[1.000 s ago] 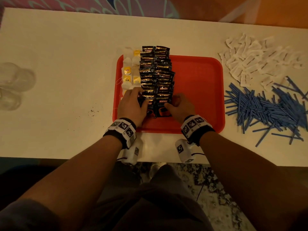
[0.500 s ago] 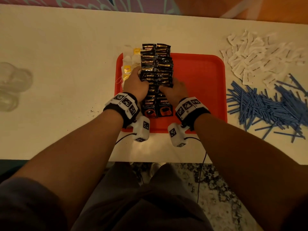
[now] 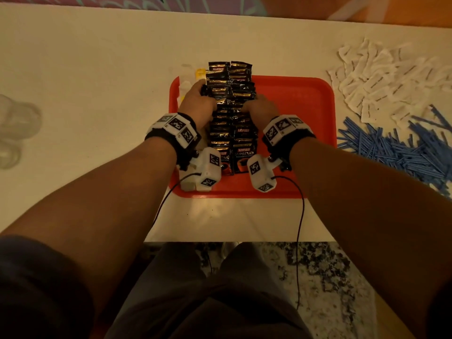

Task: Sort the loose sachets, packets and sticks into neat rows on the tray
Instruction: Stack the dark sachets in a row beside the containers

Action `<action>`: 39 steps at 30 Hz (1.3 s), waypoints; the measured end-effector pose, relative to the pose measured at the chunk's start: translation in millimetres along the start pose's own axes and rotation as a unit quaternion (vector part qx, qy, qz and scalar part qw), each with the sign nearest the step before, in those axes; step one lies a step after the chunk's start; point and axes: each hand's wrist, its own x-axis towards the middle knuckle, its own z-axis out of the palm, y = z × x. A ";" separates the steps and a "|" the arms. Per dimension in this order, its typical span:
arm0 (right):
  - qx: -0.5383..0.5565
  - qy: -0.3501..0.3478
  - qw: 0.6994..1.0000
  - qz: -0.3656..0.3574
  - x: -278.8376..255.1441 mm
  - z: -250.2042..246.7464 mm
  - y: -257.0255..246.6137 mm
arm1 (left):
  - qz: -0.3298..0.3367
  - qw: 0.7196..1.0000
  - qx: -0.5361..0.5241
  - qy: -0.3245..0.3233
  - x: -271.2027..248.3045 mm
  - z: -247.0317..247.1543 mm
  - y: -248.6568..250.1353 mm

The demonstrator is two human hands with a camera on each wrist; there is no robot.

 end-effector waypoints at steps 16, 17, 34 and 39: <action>0.042 0.031 0.993 -0.109 -77.8 -1.0 -5.2 | 0.003 0.969 -0.237 0.063 -41.4 -16.0 -15.9; 0.046 -0.005 0.993 -0.109 -83.5 3.0 -6.2 | 0.008 0.970 -0.234 0.063 -45.1 -14.1 -17.1; -0.037 -0.015 0.971 -0.234 -138.5 8.1 15.9 | -0.010 0.951 -0.300 0.075 -104.8 -7.2 -30.3; -0.029 -0.026 0.972 -0.232 -145.3 13.4 27.2 | -0.012 0.964 -0.260 0.063 -109.5 -6.6 -42.0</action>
